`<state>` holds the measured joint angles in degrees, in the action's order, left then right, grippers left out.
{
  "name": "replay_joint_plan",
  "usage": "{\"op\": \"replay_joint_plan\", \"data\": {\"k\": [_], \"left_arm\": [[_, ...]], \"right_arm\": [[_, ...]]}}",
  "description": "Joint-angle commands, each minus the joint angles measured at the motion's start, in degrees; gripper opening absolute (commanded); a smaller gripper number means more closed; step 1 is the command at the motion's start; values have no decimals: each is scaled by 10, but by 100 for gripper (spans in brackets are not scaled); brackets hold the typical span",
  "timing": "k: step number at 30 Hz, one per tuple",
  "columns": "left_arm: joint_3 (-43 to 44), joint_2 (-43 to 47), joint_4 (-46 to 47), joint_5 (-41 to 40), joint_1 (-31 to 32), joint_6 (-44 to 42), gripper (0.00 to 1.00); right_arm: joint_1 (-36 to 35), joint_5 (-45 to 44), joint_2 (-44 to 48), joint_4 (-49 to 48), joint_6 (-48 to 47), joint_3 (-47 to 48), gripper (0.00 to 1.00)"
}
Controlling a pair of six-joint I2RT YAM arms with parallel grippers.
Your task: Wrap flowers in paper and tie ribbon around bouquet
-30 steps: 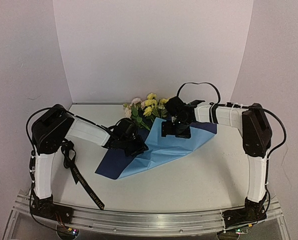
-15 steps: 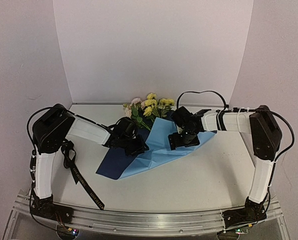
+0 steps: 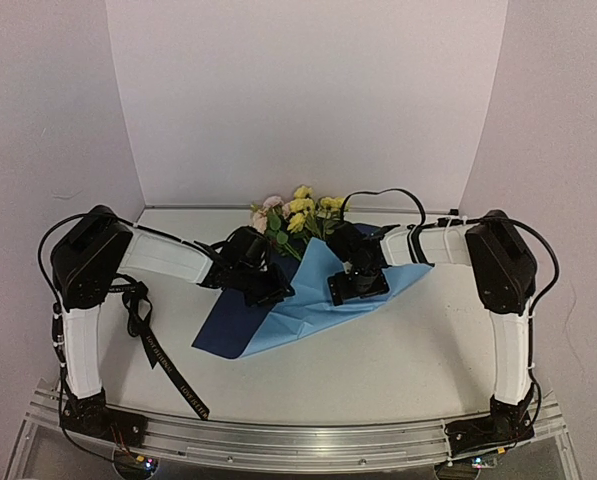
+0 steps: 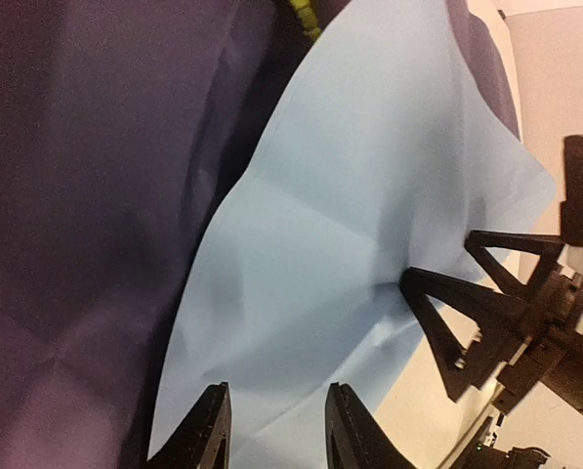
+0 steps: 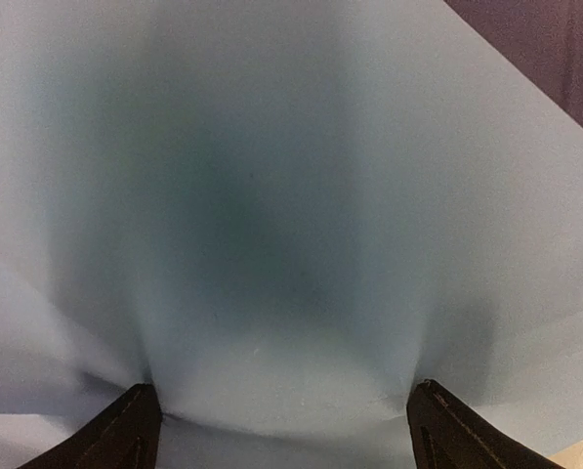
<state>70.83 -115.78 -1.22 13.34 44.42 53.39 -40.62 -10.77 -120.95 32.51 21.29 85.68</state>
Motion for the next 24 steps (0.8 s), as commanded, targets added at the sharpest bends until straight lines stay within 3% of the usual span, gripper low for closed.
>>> {"op": "replay_joint_plan", "data": {"k": [1,5,11,19,24], "left_arm": [[-12,96,-45,-9,-2,-5,37],[-73,176,-72,-31,11,67,42],[-158,276,-61,-171,109,283,46],[-131,142,87,-206,138,311,44],[-154,91,121,-223,137,310,42]], "right_arm": [[-2,-19,-20,31,15,31,90],[-3,-10,-27,38,28,38,90],[-2,-7,-30,43,28,42,90],[-2,2,-31,45,30,45,90],[-2,8,-35,47,30,53,90]]}}
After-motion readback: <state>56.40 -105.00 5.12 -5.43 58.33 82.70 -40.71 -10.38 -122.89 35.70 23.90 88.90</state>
